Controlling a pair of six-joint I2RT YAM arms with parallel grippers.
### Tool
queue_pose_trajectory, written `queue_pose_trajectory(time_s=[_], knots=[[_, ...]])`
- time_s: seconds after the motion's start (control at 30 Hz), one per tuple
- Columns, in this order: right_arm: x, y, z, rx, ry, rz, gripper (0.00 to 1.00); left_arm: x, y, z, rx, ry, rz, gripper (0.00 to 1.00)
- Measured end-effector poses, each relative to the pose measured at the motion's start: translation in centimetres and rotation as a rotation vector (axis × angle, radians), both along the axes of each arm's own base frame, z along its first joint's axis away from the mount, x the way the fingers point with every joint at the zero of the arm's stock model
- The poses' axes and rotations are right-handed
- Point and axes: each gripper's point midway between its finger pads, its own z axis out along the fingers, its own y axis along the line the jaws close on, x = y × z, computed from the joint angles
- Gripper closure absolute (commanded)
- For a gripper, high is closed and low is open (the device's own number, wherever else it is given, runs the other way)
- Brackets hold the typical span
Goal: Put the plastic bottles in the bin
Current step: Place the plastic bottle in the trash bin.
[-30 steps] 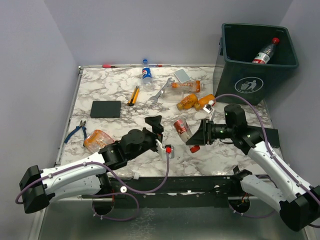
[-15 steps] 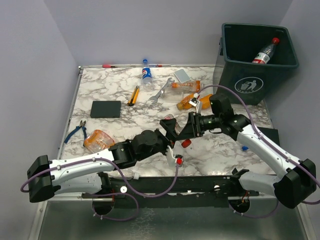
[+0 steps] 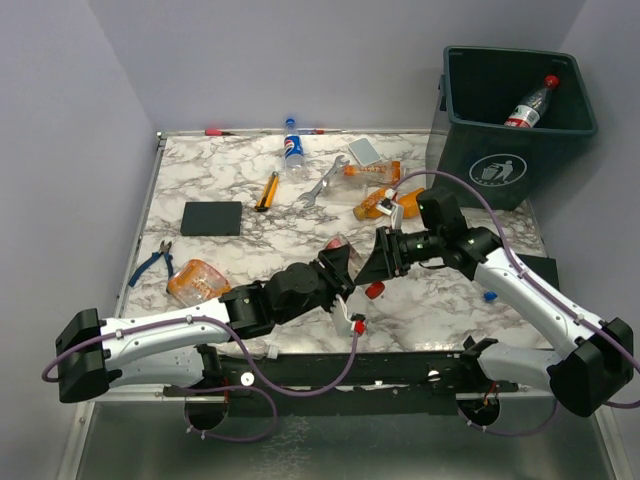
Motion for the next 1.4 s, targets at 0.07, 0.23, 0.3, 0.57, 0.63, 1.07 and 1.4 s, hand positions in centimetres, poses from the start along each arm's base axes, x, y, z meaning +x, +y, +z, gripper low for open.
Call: queue_pose_trajectory(time_s=[0.07, 0.23, 0.3, 0.57, 0.63, 1.07, 1.4], knots=[[-0.1, -0.1, -0.1, -0.007, 0.002, -0.001, 0.45, -0.1, -0.1, -0.1, 0.003, 0.001, 0.0, 0.69], [-0.3, 0.0, 0.8, -0.019, -0.014, -0.003, 0.03, 0.0, -0.2, -0.2, -0.004, 0.007, 0.007, 0.77], [-0.3, -0.1, 1.9, -0.015, -0.041, -0.011, 0.0, 0.1, -0.3, 0.0, -0.021, 0.012, 0.013, 0.8], [2.0, -1.2, 7.2, -0.036, -0.226, -0.163, 0.0, 0.1, -0.1, -0.2, -0.174, 0.135, 0.086, 0.84], [2.9, -2.1, 8.6, -0.029, -0.302, -0.246, 0.0, -0.3, 0.1, -1.3, -0.208, 0.229, 0.119, 0.84], [5.3, -7.7, 14.3, 0.17, -0.634, -0.699, 0.0, -4.7, -1.2, -4.4, -0.647, 1.089, 0.255, 0.88], [5.9, -4.6, 9.8, 0.199, -0.528, -0.598, 0.0, -3.7, -1.1, -4.0, -0.837, 1.463, 0.265, 0.89]])
